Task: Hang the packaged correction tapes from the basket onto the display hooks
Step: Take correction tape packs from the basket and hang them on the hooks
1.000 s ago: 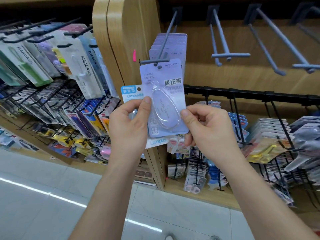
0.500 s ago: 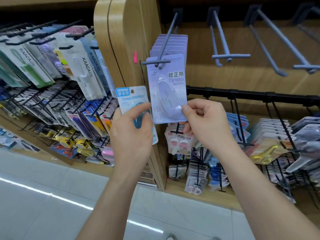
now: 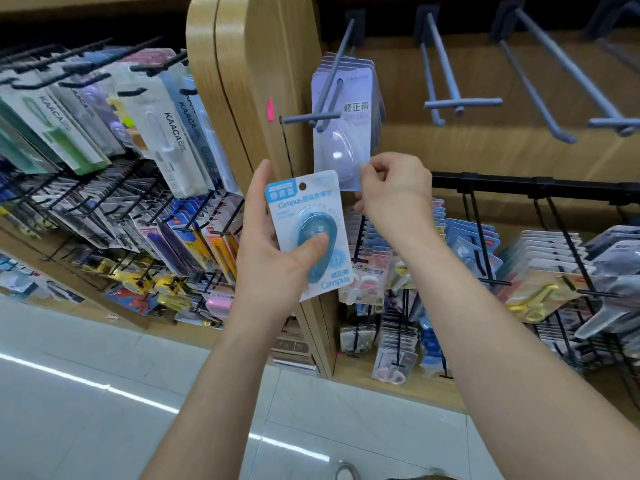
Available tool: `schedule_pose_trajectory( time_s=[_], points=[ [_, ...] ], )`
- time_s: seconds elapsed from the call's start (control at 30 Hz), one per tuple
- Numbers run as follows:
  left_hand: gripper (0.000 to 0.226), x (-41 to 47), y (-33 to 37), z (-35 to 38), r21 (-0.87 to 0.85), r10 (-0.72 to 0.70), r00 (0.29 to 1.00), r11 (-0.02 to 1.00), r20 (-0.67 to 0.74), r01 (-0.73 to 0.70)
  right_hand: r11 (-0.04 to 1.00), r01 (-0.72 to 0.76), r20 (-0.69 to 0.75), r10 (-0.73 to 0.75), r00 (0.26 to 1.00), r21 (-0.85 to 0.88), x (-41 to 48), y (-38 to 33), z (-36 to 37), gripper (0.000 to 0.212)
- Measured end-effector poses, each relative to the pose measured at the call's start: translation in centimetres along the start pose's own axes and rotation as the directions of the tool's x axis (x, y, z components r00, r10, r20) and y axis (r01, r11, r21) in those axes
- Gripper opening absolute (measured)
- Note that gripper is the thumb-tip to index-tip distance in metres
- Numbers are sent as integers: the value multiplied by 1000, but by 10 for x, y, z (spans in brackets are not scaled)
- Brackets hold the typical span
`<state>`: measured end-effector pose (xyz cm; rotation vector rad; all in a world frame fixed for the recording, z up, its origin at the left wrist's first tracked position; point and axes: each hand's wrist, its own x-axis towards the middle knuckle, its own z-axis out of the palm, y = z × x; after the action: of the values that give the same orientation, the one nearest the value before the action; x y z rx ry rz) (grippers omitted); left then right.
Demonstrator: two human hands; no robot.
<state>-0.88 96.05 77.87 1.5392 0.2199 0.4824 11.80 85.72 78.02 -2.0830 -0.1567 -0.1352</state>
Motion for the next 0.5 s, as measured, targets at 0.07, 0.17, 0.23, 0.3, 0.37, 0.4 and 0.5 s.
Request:
schedule_pose_trajectory(
  time_s=[0.07,0.17,0.23,0.3,0.37,0.4,0.5],
  points=[
    [77,3,0,0,-45,-29,999,999,17,30,999,-34,20,34,999,14,6,3,1,28],
    [55,6,0,0,-115,-88,996,989,1,88,998,-63,87,65,994,-30,0,12,-6,28],
    [38,7,1,2,-128,-124,992,984,-9,122,997,-75,169,76,983,-7,-16,18,-19,31],
    [25,8,0,8,-130,-133,991,983,-5,131,974,-160,384,88,919,159,-36,23,-38,28],
    [13,9,-3,15,-145,-107,994,984,-17,104,929,-246,612,28,790,276,-59,30,-56,28],
    [11,9,-4,20,-153,-78,997,985,-25,73,921,-248,658,-11,753,299,-67,35,-62,28],
    [13,7,-9,35,-213,6,1000,977,10,-4,941,-187,625,-33,780,283,-86,49,-69,14]
  ],
)
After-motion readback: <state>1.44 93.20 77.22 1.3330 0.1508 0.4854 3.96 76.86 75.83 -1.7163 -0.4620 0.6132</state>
